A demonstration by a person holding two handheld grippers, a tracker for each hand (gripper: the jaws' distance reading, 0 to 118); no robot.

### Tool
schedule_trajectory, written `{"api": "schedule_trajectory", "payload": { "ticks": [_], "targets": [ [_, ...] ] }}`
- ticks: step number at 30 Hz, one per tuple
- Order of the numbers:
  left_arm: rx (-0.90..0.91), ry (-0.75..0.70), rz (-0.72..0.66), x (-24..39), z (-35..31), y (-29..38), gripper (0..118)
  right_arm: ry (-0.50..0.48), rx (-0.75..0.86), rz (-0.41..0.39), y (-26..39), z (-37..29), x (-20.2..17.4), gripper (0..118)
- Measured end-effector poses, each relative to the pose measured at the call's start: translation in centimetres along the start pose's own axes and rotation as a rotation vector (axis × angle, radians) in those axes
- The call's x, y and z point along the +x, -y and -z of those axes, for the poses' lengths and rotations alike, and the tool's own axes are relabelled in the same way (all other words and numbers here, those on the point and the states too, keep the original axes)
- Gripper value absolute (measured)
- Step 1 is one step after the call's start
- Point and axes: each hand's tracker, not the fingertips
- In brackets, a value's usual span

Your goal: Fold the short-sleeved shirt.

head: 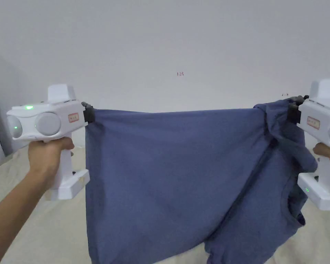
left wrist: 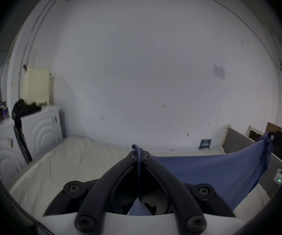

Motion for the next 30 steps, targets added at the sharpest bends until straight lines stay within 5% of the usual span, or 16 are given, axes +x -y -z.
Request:
{"api": "schedule_trajectory", "payload": {
  "ticks": [6, 14, 21, 30],
  "targets": [
    [0.112, -0.064, 0.059, 1.2, 3.2, -5.1, 2, -0.008, 0.098, -0.041, -5.3, 3.7, 0.1, 4],
    [0.126, -0.107, 0.098, 1.9, 9.5, -4.4, 2, -0.019, 0.113, -0.09, -4.2, 9.3, 0.1, 4],
    [-0.027, -0.107, 0.125, 1.6, 14.5, 5.1, 2, -0.061, -0.036, -0.025, 5.6, 12.8, 0.2, 4],
    [-0.268, -0.078, 0.107, -1.3, 10.5, 21.3, 2, -0.143, -0.279, 0.097, 20.6, 9.4, -0.6, 4]
  ]
}}
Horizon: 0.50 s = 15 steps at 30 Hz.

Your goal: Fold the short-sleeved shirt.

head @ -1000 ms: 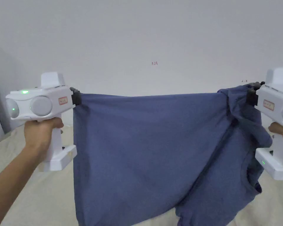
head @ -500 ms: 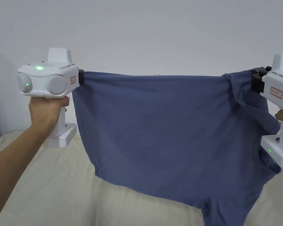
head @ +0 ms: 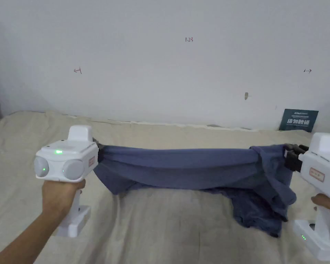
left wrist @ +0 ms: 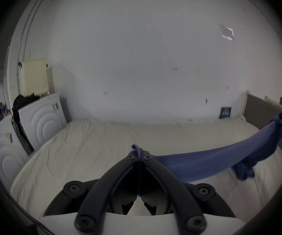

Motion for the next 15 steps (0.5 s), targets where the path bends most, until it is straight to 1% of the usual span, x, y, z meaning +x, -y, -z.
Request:
{"api": "schedule_trajectory", "payload": {
  "ticks": [6, 8, 9, 15],
  "targets": [
    [-0.18, 0.024, -0.003, -1.9, -4.0, 11.1, 2, -0.049, -0.154, 0.048, 9.7, -5.2, -0.7, 4],
    [-0.203, 0.028, 0.011, -1.5, -7.3, 13.6, 2, -0.063, -0.193, 0.077, 12.6, -7.6, -1.0, 4],
    [-0.219, 0.031, 0.002, -1.7, -8.7, 15.1, 2, -0.071, -0.212, 0.083, 14.2, -8.7, -0.4, 4],
    [-0.318, 0.032, -0.013, -3.0, -15.8, 22.5, 2, -0.094, -0.286, 0.102, 20.8, -16.5, -0.4, 4]
  ]
}}
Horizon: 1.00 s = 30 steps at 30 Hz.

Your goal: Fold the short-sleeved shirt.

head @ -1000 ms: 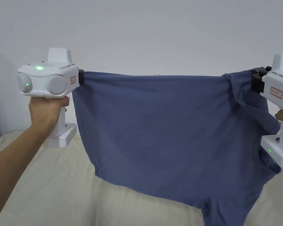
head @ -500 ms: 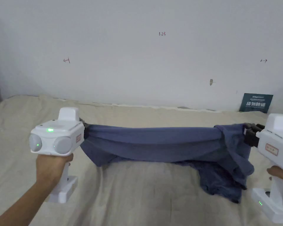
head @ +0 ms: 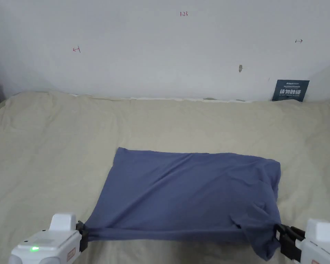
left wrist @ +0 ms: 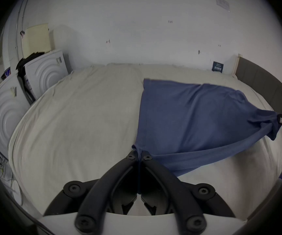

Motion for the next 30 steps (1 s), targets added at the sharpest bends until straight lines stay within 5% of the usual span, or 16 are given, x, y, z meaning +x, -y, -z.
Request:
{"api": "schedule_trajectory", "payload": {
  "ticks": [4, 11, 20, 22, 24, 25, 27, 30],
  "targets": [
    [-0.038, -0.005, -0.023, 1.4, -6.0, 3.2, 2, 0.002, -0.043, 0.01, 4.2, -3.5, -0.1, 4],
    [-0.145, -0.022, -0.025, -0.3, -7.4, 7.3, 2, 0.055, -0.168, -0.01, 10.6, -5.8, -1.4, 4],
    [-0.211, -0.044, 0.011, 1.2, -7.9, 8.9, 4, 0.137, -0.248, 0.06, 13.9, -5.1, -2.3, 6],
    [-0.226, -0.024, -0.025, 0.7, -8.1, 8.1, 36, 0.151, -0.246, 0.059, 12.6, -5.8, -2.8, 27],
    [-0.183, -0.015, -0.053, 1.0, -9.5, 6.7, 101, 0.182, -0.182, 0.053, 10.7, -7.2, -3.2, 70],
    [-0.127, -0.004, -0.074, 1.2, -10.6, 5.8, 115, 0.184, -0.128, 0.053, 9.5, -8.1, -3.3, 87],
    [0.031, 0.026, -0.102, 1.8, -13.0, 3.4, 117, 0.201, -0.029, 0.043, 6.9, -9.8, -3.9, 110],
    [0.182, 0.046, -0.116, 1.5, -13.3, 0.8, 117, 0.215, 0.129, 0.001, 2.7, -12.3, -5.1, 109]
  ]
}}
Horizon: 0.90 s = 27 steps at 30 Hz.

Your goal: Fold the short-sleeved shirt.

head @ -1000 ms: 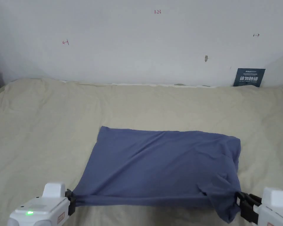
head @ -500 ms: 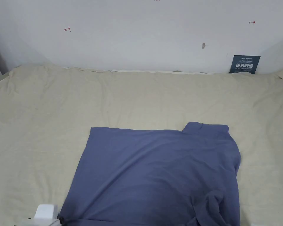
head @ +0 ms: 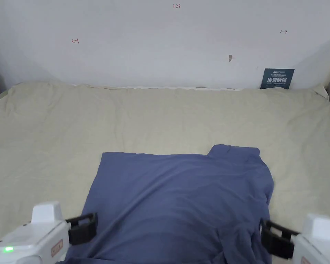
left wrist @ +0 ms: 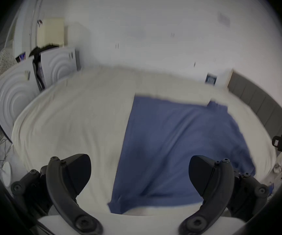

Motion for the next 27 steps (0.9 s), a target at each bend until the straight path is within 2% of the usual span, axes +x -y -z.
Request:
{"api": "schedule_trajectory", "payload": {
  "ticks": [4, 8, 10, 11, 14, 15, 16, 17, 18, 23, 27],
  "targets": [
    [0.246, 0.002, 0.032, 2.6, -2.7, -4.0, 117, 0.047, 0.185, -0.057, -4.4, -2.8, -1.5, 109],
    [0.398, -0.045, 0.096, 4.4, -3.4, -5.5, 117, 0.143, 0.312, -0.103, -6.5, -4.4, -3.0, 108],
    [0.454, -0.075, 0.095, 5.1, -3.6, -5.6, 114, 0.176, 0.351, -0.122, -6.8, -4.9, -3.6, 99],
    [0.47, -0.078, 0.107, 6.0, -4.3, -5.6, 108, 0.184, 0.361, -0.128, -6.9, -5.0, -3.8, 91],
    [0.492, -0.077, 0.131, 6.9, -4.5, -5.2, 47, 0.194, 0.382, -0.127, -6.8, -5.1, -4.1, 49],
    [0.495, -0.073, 0.144, 7.3, -4.5, -5.0, 36, 0.19, 0.388, -0.122, -6.7, -5.2, -4.1, 41],
    [0.493, -0.075, 0.153, 7.5, -4.5, -4.9, 36, 0.185, 0.393, -0.121, -6.6, -5.2, -3.9, 41],
    [0.488, -0.078, 0.16, 7.7, -4.3, -4.8, 3, 0.184, 0.394, -0.121, -6.5, -5.2, -3.9, 16],
    [0.487, -0.074, 0.16, 7.5, -4.2, -4.5, 0, 0.186, 0.404, -0.126, -6.4, -5.0, -4.2, 2],
    [0.396, -0.056, 0.162, 7.0, -3.6, -4.1, 0, 0.173, 0.394, -0.126, -5.9, -4.9, -4.0, 1],
    [0.21, -0.04, 0.093, 5.2, -1.8, -3.4, 0, 0.151, 0.385, -0.113, -6.0, -5.1, -3.8, 1]
  ]
}}
